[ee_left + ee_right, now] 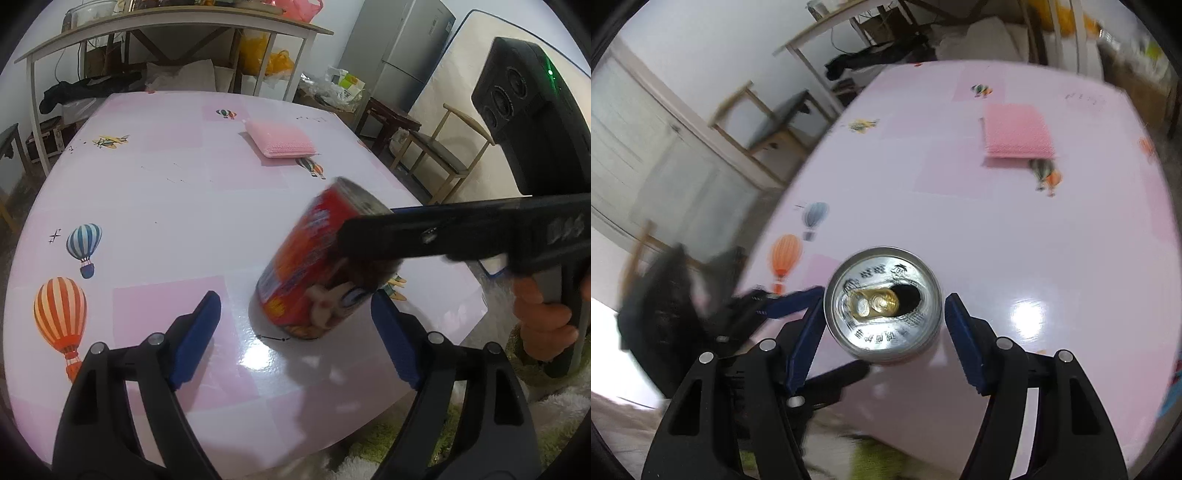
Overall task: Collect trash
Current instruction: 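Grasp the red can with the right gripper and lift, then grasp the red can with the left gripper while the right releases it, then grasp the pink bubble-wrap pad with the right gripper and lift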
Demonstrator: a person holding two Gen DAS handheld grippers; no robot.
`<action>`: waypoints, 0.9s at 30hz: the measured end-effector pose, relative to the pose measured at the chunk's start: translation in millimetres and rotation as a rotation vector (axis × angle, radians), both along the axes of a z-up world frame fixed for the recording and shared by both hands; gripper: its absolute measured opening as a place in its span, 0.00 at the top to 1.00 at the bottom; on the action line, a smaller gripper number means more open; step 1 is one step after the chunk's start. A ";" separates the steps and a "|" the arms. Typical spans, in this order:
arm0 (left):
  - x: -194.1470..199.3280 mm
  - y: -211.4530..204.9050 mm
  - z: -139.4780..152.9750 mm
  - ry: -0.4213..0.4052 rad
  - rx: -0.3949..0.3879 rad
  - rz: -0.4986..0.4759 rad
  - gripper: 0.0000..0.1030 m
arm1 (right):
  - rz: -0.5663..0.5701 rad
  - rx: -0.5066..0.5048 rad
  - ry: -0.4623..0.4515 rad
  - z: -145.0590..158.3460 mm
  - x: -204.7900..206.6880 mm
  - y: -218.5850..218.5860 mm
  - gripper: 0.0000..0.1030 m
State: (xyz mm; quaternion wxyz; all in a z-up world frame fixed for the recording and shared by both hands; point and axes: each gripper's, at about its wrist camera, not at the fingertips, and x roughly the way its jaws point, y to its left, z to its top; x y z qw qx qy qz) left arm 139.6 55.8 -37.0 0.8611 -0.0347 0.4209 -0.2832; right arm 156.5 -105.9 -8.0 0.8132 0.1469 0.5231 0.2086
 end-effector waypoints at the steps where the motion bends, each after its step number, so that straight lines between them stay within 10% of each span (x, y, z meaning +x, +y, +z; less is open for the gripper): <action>1: 0.5 0.0 -0.2 0.000 -0.002 0.000 0.23 | 0.006 0.040 -0.003 2.4 -0.7 -3.4 0.33; 8: 1.3 1.4 -0.6 0.004 -0.008 0.006 0.23 | -0.069 0.147 -0.083 24.6 9.6 -39.6 0.27; 27: 3.8 1.7 2.1 -0.018 0.004 0.036 0.21 | -0.149 -0.407 -0.007 -44.1 225.1 -30.2 0.15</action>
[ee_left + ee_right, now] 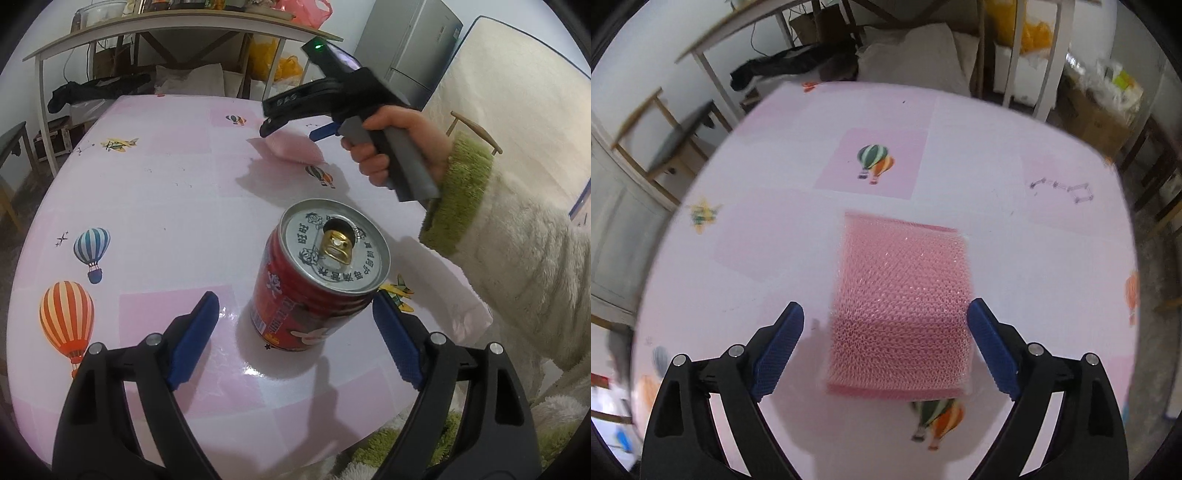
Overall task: Collect trash
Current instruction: 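Grasp the pink bubble-wrap pad with the right gripper and lift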
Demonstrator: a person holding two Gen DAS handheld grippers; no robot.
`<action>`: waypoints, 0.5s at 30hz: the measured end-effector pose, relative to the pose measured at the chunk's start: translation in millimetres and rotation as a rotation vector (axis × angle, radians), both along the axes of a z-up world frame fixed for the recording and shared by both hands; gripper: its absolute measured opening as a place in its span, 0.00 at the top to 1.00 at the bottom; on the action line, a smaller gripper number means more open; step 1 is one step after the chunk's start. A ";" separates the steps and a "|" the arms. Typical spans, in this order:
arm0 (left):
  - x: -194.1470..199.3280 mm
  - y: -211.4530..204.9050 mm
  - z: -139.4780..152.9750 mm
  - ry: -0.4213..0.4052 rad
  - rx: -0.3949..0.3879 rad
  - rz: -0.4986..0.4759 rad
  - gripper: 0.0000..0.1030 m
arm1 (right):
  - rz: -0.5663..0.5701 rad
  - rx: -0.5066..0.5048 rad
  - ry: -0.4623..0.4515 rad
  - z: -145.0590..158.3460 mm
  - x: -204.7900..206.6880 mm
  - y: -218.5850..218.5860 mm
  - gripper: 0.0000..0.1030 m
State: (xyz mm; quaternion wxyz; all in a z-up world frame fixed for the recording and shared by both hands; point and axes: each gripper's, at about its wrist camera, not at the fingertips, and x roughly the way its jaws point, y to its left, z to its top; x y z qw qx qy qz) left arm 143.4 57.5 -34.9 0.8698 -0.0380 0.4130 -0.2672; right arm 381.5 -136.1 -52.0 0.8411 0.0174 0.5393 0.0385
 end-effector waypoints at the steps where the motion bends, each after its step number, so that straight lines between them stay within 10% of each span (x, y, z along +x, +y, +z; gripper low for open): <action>1: 0.0 -1.0 0.4 -0.005 0.001 -0.002 0.21 | 0.005 0.009 -0.001 0.1 -1.1 -0.8 0.20; 15: 9.2 -4.9 1.4 -0.029 -0.022 0.007 0.21 | 0.019 0.016 -0.019 5.0 -99.0 -22.5 0.31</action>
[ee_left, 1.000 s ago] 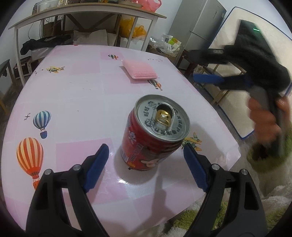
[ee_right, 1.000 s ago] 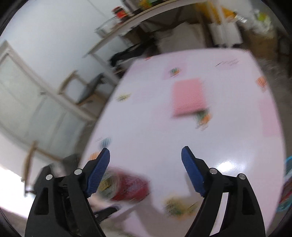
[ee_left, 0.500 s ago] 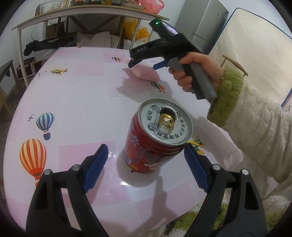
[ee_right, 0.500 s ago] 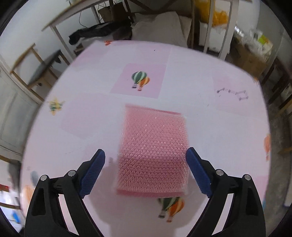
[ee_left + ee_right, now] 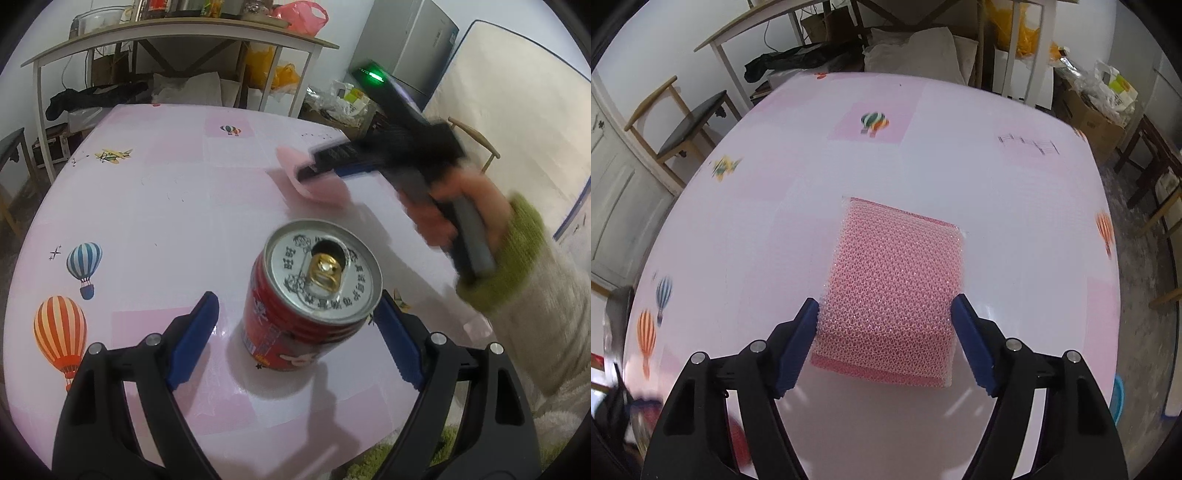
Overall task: Collect trash
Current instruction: 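Grasp the pink bubble-wrap pad with the right gripper and lift, then carry the red can and pink pad over the blue wastebasket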
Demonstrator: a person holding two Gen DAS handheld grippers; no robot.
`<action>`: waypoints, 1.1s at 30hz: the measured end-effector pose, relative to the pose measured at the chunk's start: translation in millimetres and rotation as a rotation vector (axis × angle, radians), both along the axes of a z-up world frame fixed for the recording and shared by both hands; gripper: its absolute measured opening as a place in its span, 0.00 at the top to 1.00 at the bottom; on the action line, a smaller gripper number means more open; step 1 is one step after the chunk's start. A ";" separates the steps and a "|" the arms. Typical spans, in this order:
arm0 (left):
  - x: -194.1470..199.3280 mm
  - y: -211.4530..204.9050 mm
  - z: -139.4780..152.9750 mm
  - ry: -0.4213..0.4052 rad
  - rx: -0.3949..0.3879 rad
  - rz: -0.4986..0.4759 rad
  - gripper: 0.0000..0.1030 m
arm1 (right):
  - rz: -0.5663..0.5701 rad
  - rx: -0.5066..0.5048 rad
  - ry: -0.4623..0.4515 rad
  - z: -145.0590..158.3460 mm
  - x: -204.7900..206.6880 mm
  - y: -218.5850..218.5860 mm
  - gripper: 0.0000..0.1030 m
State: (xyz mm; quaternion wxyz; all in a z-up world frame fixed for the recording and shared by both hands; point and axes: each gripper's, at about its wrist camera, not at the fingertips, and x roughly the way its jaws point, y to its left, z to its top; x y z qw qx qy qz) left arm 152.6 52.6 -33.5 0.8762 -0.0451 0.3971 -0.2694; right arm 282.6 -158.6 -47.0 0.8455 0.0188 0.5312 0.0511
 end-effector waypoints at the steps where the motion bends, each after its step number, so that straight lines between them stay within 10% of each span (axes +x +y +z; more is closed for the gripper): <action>1: 2.0 0.2 0.1 0.000 -0.003 0.003 0.21 | -0.002 -0.003 -0.001 0.3 -15.6 -1.6 0.31; 12: 4.6 -16.3 -4.1 -0.025 0.086 -0.014 0.21 | -0.072 0.146 0.002 16.2 -133.6 -27.9 0.23; 33: 11.2 -36.3 -1.6 0.005 0.166 0.021 0.21 | -0.133 0.121 0.086 -19.5 -111.1 -14.7 0.14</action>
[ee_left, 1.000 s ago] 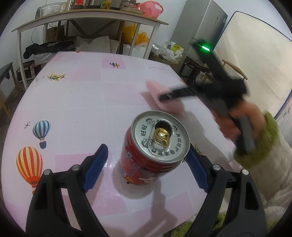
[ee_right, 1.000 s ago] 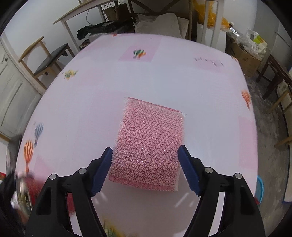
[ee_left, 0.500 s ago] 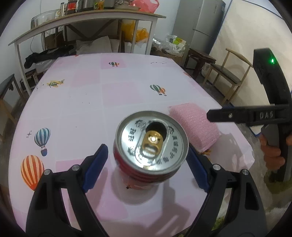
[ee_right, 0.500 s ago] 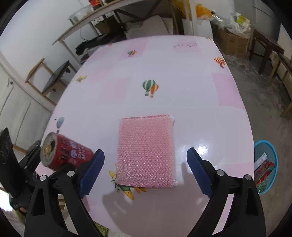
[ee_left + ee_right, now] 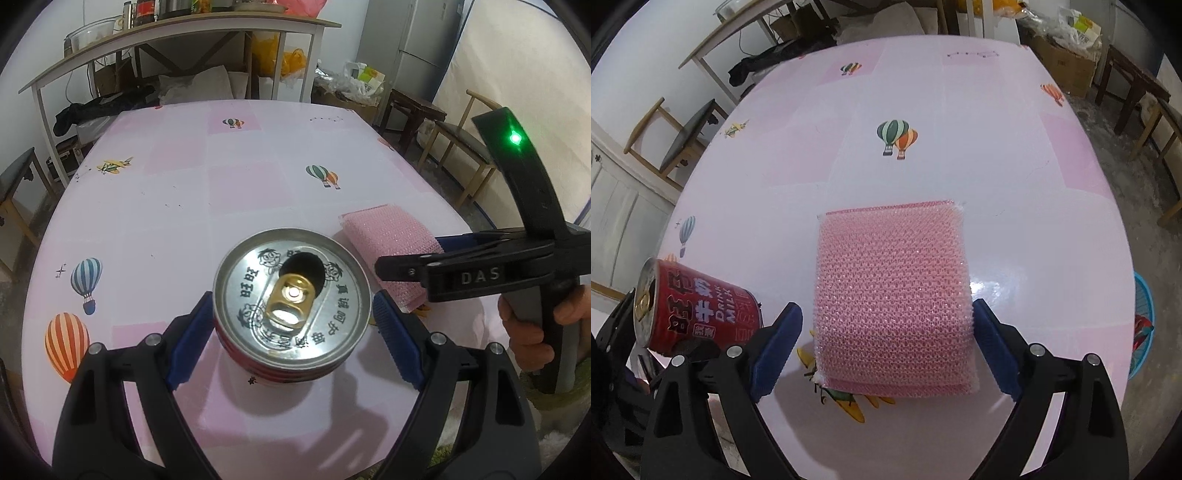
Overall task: Collect trash
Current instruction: 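Carry the red can and pink pad over the blue wastebasket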
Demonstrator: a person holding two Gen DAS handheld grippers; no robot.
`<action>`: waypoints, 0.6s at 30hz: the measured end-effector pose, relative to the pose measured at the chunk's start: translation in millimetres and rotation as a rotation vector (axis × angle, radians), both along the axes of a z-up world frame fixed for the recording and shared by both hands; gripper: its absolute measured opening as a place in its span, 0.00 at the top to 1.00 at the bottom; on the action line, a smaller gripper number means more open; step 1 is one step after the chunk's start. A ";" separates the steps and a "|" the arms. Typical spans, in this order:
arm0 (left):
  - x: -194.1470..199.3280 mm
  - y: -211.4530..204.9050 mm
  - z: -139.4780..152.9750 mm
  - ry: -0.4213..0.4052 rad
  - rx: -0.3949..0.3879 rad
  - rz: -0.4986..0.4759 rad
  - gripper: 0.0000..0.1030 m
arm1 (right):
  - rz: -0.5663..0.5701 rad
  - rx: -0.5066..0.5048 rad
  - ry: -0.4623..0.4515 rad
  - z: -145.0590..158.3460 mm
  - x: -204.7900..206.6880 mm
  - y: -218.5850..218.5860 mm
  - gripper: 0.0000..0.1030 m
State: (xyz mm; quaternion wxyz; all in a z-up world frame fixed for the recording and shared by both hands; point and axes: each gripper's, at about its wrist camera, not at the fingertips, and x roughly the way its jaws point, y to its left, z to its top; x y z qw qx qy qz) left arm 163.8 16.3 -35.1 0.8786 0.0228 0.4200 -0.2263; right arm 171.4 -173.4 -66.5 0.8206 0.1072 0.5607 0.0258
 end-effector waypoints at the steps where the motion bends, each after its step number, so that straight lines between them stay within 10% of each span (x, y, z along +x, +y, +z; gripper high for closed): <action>1: -0.6 -0.2 0.3 -0.002 0.002 0.002 0.21 | -0.006 0.011 0.009 -2.5 1.2 -0.6 0.14; 18: -0.8 1.0 -0.5 -0.002 0.038 0.014 0.38 | -0.001 -0.088 -0.011 -6.2 2.2 10.3 0.21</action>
